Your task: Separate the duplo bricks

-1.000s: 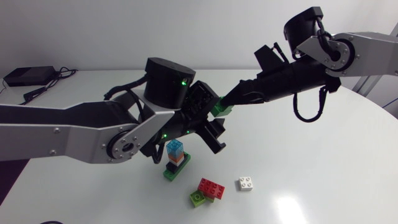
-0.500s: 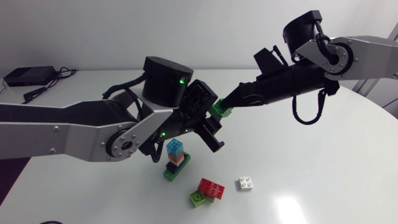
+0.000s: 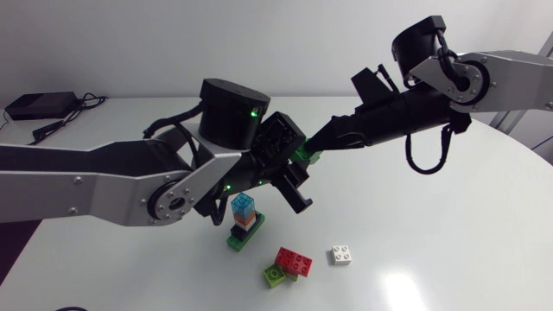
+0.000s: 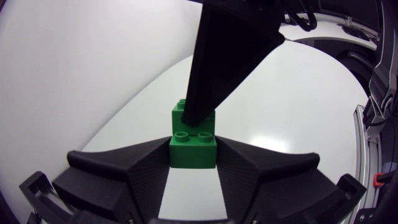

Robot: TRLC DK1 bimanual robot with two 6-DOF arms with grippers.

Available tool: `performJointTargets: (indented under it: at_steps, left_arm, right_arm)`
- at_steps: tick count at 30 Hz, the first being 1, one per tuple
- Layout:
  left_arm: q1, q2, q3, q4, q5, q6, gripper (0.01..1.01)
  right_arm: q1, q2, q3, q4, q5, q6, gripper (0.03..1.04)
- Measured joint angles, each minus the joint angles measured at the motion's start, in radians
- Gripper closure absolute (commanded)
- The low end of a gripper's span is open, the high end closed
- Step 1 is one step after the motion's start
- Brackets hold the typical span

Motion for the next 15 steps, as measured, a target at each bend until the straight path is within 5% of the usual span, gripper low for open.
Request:
performJointTargets:
  at_steps: [15]
  left_arm:
    - [0.003, 0.000, 0.000, -0.008, 0.001, 0.003, 0.703]
  right_arm:
    - [-0.001, 0.000, 0.000, 0.000, -0.002, 0.000, 0.83]
